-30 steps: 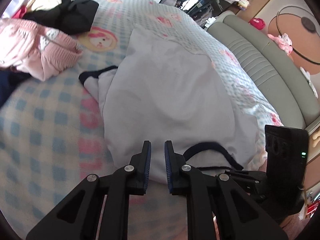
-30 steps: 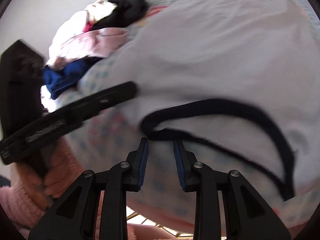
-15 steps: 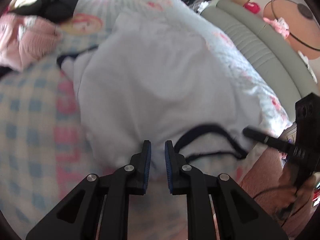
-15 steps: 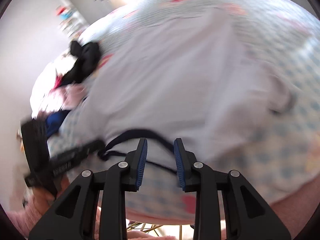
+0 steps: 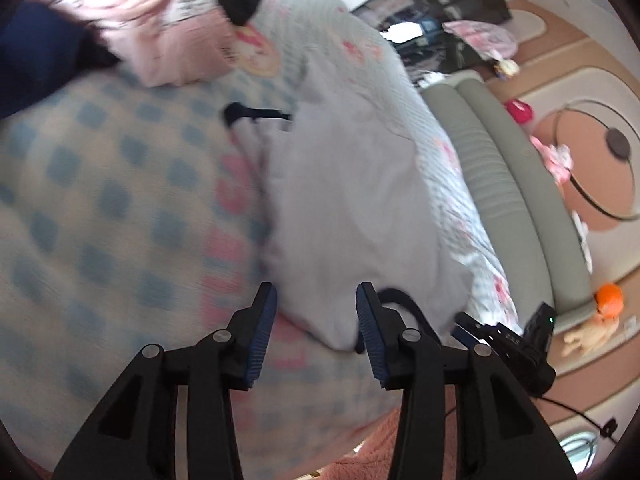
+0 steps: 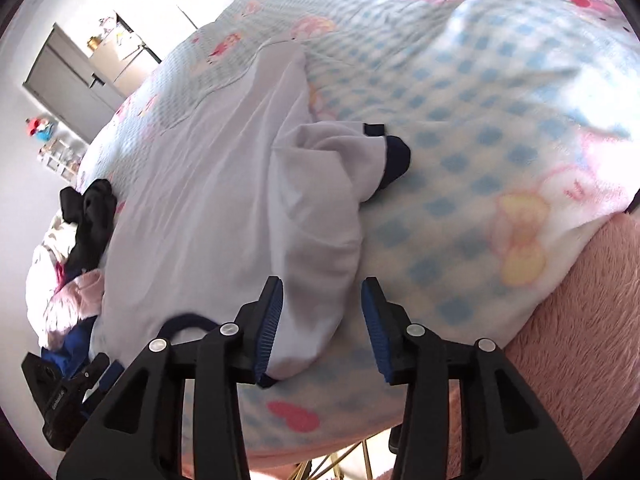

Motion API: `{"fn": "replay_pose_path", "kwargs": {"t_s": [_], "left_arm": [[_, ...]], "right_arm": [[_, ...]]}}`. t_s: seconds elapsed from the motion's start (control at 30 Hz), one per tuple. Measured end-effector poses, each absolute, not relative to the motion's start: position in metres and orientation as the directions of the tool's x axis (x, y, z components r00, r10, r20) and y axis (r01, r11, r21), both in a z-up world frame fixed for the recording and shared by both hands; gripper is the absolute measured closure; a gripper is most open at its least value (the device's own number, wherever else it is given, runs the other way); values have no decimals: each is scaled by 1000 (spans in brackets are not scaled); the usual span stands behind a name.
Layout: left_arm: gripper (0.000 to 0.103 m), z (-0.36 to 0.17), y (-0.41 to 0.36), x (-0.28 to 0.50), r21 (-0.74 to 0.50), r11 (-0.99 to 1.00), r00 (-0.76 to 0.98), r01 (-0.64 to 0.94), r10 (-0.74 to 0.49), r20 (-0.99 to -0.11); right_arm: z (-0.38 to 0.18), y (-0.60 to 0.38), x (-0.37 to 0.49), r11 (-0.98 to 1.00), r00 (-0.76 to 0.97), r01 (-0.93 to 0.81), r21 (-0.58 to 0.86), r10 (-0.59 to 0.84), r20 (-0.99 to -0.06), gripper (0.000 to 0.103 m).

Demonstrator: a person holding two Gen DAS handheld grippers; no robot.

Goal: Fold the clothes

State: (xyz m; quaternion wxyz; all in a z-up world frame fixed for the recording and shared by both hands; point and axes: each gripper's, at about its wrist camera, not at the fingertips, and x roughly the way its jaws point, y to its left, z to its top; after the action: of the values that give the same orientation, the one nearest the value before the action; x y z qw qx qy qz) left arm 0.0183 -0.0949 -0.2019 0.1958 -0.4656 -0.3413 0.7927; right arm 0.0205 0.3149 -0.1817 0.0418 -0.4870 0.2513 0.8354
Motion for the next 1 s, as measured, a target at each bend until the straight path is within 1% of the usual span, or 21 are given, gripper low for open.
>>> {"fn": "replay_pose_path", "kwargs": {"t_s": [0.03,0.07,0.1,0.17,0.2,0.3,0.37,0.4,0.5,0.57,0.7,0.73,0.77,0.8,0.87,1.0], "left_arm": [[59,-204,-96,15,-721,-693,-486,14,625,-611],[56,-207,-97,12,-717,-696,-480,18,624,-617],[55,-208,-98,9,-713,-701,-467,10,627,-623],[54,-210,-98,2,-707,-707,-442,-6,636,-632],[51,-211,-98,-2,-717,-697,-428,-10,651,-627],[45,-216,-92,-14,-727,-686,-386,-37,681,-623],[45,-219,-88,-24,-695,-718,-386,-42,653,-651],[45,-221,-87,-27,-704,-710,-395,-22,653,-647],[46,-219,-83,-31,-726,-687,-432,-9,658,-617],[46,-216,-78,-36,-720,-694,-441,-23,653,-616],[47,-219,-78,-49,-721,-693,-445,-4,647,-619],[53,-220,-76,-51,-719,-695,-436,-1,648,-625],[87,-218,-69,-52,-687,-727,-405,-15,632,-660],[94,-216,-59,-51,-650,-759,-371,-33,613,-697],[98,-201,-55,-41,-617,-785,-389,-46,583,-713],[100,-172,-57,-22,-573,-818,-442,-60,536,-719]], "right_arm": [[-183,316,20,-864,-528,-307,400,-195,-827,59],[-184,317,19,-863,-535,-294,412,-209,-819,53],[-185,318,18,-862,-540,-281,422,-221,-812,50],[-193,317,13,-856,-533,-259,447,-259,-805,50],[-197,317,11,-849,-530,-248,467,-285,-799,49],[-208,316,3,-815,-526,-243,526,-345,-777,49],[-216,311,0,-808,-513,-252,532,-354,-782,49],[-218,305,0,-816,-505,-243,525,-356,-787,50],[-211,294,1,-831,-507,-192,522,-372,-778,59],[-205,292,-1,-833,-525,-165,528,-379,-762,59],[-215,294,-8,-847,-531,-193,496,-335,-779,59],[-220,291,-9,-848,-503,-187,496,-351,-789,64],[-223,288,-11,-852,-477,-179,492,-362,-801,82],[-219,285,-10,-868,-464,-163,470,-353,-813,93],[-202,283,-7,-882,-489,-143,449,-332,-807,98],[-165,289,10,-894,-574,-137,426,-279,-770,100]]}}
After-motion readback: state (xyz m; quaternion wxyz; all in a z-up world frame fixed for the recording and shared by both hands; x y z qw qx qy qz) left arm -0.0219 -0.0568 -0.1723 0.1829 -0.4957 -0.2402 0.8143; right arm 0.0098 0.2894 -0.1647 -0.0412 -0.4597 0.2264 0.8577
